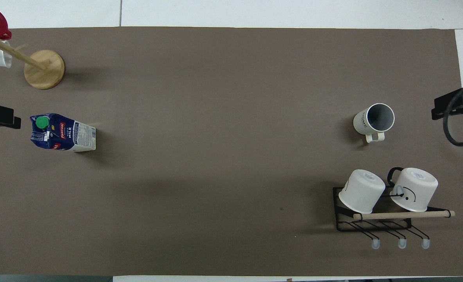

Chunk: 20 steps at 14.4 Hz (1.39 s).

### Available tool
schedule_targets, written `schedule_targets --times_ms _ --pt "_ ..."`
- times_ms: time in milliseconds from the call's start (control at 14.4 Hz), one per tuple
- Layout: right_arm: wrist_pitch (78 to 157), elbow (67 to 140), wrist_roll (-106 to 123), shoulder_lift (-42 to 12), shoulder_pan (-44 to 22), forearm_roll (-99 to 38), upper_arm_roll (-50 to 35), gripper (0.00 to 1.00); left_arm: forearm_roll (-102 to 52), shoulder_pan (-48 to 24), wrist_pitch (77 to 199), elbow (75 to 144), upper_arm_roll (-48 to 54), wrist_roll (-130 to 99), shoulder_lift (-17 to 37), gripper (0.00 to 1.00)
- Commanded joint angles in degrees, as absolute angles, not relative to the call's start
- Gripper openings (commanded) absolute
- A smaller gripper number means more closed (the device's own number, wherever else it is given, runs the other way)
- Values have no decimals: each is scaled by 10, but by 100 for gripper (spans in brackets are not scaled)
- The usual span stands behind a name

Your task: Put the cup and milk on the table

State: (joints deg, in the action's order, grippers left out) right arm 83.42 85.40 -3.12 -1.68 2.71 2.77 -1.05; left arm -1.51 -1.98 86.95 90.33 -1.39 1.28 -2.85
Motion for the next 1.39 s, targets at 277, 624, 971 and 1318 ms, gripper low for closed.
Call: schedule_targets --times_ms 277,624,971,1318 --pt "845 871 -28 -4 34 20 -15 100 -23 -18 866 910 -15 10 -38 100" --pt "846 881 -32 1 30 20 -15 100 -23 -18 866 910 -15 10 -38 100" --pt "919 936 -43 22 17 19 -15 100 -23 -18 866 910 -15 10 -38 100" --pt "1060 1032 70 0 21 16 -15 100 -23 -18 866 910 -15 10 -38 100"
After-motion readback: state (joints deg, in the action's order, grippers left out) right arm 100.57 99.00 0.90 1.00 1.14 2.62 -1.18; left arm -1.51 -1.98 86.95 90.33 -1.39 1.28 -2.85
